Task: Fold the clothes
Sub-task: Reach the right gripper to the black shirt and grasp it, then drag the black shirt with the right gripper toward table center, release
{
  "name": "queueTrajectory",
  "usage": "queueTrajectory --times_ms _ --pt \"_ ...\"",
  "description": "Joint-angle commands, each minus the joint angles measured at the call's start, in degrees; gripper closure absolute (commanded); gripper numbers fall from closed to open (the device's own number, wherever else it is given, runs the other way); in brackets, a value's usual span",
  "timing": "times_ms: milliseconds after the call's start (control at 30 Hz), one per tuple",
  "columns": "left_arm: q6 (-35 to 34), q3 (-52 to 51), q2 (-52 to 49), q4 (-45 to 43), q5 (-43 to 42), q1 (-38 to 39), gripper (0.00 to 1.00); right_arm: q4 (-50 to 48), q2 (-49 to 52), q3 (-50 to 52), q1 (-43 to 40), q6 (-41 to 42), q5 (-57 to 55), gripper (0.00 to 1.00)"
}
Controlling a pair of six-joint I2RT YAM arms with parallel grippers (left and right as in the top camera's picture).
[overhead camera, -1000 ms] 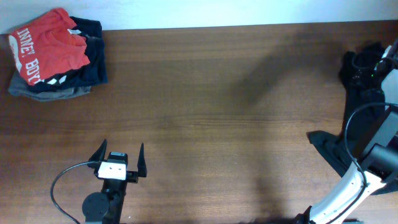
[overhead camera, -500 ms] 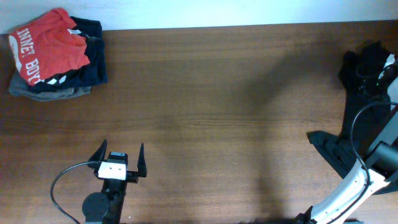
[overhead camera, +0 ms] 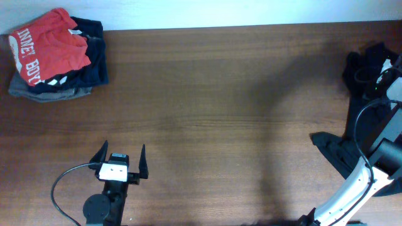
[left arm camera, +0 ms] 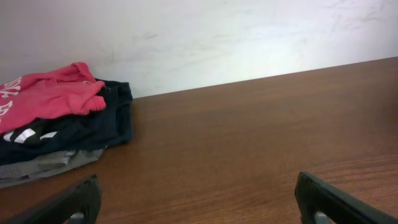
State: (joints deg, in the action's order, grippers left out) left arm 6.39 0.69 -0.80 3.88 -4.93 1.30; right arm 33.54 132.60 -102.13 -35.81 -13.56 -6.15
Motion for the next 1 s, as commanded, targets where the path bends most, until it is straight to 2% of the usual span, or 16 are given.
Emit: queueTrajectory --times_ms 0,67,100,367,533,567,700,967 --pt "0.5 -0.2 0.4 0.3 0.2 -0.3 0.01 0.3 0.7 -1.3 0.1 0.1 -0.5 0.77" --pt "0.5 -0.2 0.4 0.3 0.2 -0.3 0.01 0.8 0.7 -1.3 0.1 0.1 -0.5 0.94" --pt "0.5 -0.2 0.5 0.3 0.2 -0.3 0.01 1.2 0.7 -1.3 0.1 0.1 -0.5 0.96" --pt "0.5 -0.2 0.5 0.3 0.2 -0.3 0.01 3.7 -0.2 -1.4 1.4 0.1 0.8 0.96" --pt "0.5 -0.2 0.5 0.3 0.2 -0.3 0.01 4.4 -2.7 -2.3 4.1 0.1 10.2 0.96" --pt "0.5 -0.2 0.5 0.3 0.2 -0.3 0.01 4.4 -3.9 -2.4 5.4 0.1 15.8 0.96" --pt "0.5 -0.2 0.5 0.3 0.2 -0.3 0.01 4.4 -5.6 -2.4 8.9 0.5 23.4 0.96" --pt "0.5 -0.2 0.5 0.3 0.2 -0.3 0.01 5.3 -5.9 -2.4 20.9 3.6 26.1 0.96"
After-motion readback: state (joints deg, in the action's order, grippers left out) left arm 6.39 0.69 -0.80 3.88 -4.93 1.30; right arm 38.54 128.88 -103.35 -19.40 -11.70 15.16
